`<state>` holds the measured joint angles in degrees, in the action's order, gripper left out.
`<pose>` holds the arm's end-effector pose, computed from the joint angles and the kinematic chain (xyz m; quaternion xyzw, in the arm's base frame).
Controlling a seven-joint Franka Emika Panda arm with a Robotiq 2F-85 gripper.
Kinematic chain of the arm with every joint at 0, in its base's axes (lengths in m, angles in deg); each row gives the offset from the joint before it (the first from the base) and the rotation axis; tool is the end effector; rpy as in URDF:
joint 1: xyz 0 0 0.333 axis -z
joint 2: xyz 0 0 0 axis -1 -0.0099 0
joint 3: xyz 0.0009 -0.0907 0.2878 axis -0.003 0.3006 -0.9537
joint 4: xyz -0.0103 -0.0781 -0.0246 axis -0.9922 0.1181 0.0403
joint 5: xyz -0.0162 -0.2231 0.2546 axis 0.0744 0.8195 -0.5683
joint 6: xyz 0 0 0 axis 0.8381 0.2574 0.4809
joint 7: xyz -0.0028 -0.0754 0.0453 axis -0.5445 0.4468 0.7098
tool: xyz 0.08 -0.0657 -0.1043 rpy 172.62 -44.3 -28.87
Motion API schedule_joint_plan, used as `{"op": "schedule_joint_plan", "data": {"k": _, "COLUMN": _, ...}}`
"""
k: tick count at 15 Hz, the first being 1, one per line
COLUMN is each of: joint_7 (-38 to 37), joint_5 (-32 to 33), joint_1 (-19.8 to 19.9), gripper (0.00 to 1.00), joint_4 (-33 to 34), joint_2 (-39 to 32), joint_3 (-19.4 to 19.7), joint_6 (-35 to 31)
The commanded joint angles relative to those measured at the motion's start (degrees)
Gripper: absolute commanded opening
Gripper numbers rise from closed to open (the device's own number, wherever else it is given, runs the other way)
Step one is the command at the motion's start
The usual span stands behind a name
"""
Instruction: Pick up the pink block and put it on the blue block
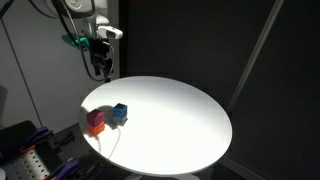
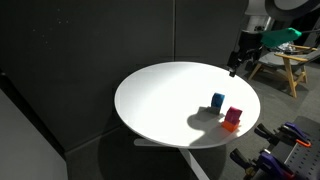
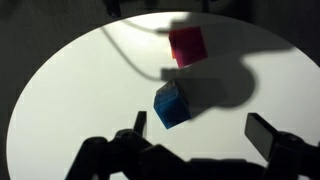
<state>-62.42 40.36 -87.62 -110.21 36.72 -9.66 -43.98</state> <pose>0.3754 -0.0013 0.3563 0.9955 -0.0932 0.0065 0.0171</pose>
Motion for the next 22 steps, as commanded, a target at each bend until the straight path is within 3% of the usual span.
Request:
{"op": "schedule_joint_plan", "data": {"k": 1, "joint_7": 3.81, "joint_5": 0.42, "joint_1": -0.24, "gripper": 1.00, "joint_4": -2.00, "joint_2": -1.30, "joint_3": 0.63, "joint_6": -2.57}}
{"op": "schedule_joint_plan", "data": {"k": 5, "joint_7": 6.81, "joint_5": 1.17, "joint_1": -0.54, "gripper": 1.00, "joint_4": -3.48, "joint_2": -3.08, "joint_3": 0.42, "joint_6": -2.77}}
{"op": "schedule_joint_plan", "data": {"k": 13, "joint_7": 5.35, "joint_5": 0.12, "joint_1": -0.56, "gripper": 1.00, "joint_4": -2.95, "joint_2": -3.18, "joint_3": 0.31, "joint_6": -1.69}}
{"op": "schedule_joint_plan", "data": {"k": 22, "joint_7": 6.66, "joint_5": 2.50, "joint_1": -0.68, "gripper": 1.00, "joint_4": -4.79, "joint_2": -8.21, "joint_3": 0.14, "joint_6": -8.23}}
